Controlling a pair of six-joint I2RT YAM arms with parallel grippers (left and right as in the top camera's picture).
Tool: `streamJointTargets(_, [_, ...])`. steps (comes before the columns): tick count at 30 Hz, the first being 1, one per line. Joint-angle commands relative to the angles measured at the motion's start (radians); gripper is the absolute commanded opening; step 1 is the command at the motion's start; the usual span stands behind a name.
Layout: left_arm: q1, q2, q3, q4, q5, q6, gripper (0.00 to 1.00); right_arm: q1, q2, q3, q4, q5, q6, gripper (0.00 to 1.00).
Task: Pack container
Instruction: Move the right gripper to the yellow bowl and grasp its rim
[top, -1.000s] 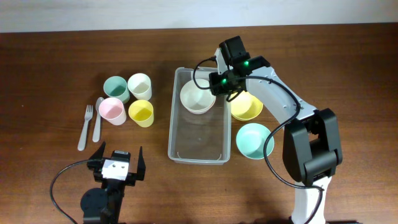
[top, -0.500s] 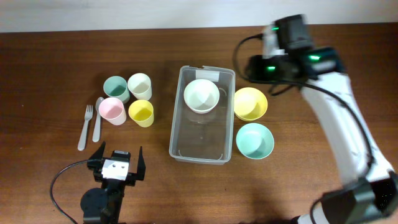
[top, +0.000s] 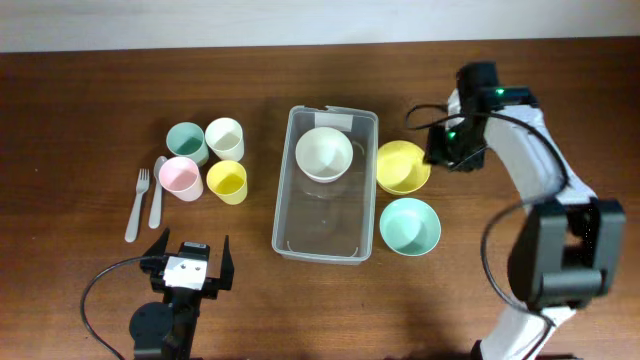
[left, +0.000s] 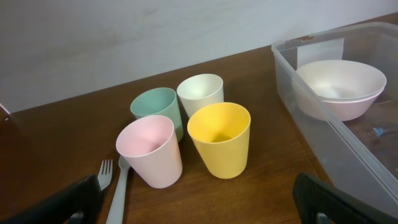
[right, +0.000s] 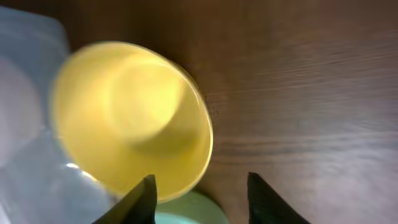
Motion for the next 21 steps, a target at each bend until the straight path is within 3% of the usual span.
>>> streamJointTargets(1, [-0.002,-0.006,-0.008,0.005,0.015,0.009,1.0,-0.006,0.082,-0.013,0.037,-0.043,-0.008,0.41])
streamJointTargets(6, [-0.002,-0.006,-0.008,0.005,0.015,0.008,1.0,-0.015,0.139,-0.013,0.084,-0.074,-0.008,0.39])
streamJointTargets(10, [-0.002,-0.006,-0.008,0.005,0.015,0.009,1.0,-0.022,0.151,-0.013,0.095,-0.096,-0.007,0.13])
streamJointTargets(12, [-0.002,-0.006,-0.008,0.005,0.015,0.008,1.0,-0.035,0.151,-0.012,0.095,-0.096,-0.005,0.05])
streamJointTargets(21, [-0.002,-0.006,-0.008,0.005,0.015,0.009,1.0,-0.148,0.093,-0.012,0.055,-0.101,0.014,0.04])
